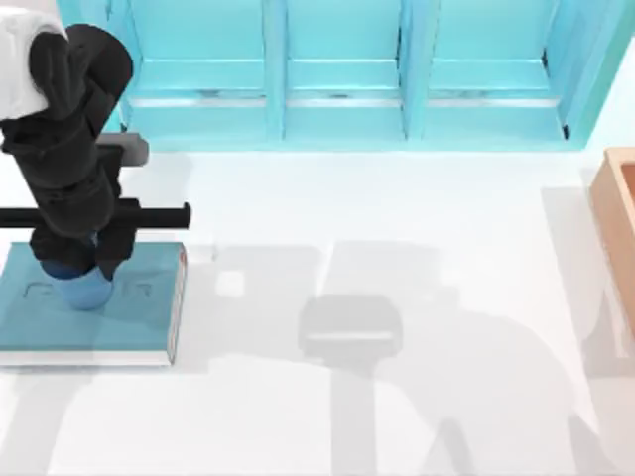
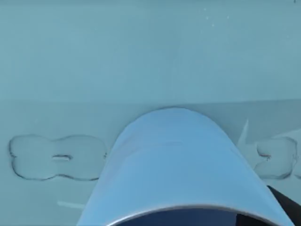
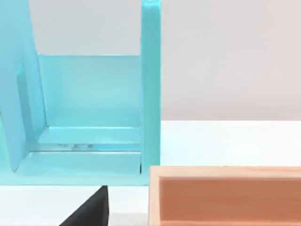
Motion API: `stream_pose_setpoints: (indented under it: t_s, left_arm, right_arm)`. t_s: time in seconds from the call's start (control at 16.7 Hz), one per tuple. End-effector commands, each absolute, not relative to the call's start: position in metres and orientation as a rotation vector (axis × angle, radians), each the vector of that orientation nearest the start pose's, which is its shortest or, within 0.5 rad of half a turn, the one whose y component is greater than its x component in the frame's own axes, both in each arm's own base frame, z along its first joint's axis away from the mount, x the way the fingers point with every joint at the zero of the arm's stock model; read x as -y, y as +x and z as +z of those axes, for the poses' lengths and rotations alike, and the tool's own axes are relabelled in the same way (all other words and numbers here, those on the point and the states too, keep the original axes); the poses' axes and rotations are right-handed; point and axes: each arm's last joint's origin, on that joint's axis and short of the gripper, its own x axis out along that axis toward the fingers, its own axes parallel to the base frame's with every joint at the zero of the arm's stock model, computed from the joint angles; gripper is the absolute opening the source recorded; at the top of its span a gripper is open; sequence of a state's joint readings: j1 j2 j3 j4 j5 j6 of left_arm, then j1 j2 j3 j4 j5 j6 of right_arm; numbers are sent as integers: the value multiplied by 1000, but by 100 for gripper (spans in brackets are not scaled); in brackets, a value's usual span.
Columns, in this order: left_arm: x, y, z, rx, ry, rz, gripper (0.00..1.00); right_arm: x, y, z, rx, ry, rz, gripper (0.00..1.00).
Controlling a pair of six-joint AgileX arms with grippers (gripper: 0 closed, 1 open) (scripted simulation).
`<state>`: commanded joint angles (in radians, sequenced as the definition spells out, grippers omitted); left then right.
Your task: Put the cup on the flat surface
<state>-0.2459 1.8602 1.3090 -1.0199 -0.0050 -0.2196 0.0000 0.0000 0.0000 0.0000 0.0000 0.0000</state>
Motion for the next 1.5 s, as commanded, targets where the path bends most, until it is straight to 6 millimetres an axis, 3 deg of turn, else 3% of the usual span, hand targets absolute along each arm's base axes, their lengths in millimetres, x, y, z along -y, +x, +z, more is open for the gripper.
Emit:
stream_pose_setpoints:
  t_s: [0.36,0.72,1.08,1.26,1.5]
  left_arm:
    - [81,333,182,-1566,22,-15,0]
    - [80,332,226,-1569,21,-13,0]
    - [83,334,225,-1578,24,-11,0]
    - [106,345,225,-1606,32,-2,0]
    - [164,367,233,-1615,40,15,0]
  right_arm:
    - [1,106,160,0,0,0,100]
    - [1,106,160,0,0,0,100]
    - [1,106,160,0,0,0,100]
    - [1,106,160,0,0,0,100]
    - [1,106,160,0,0,0,100]
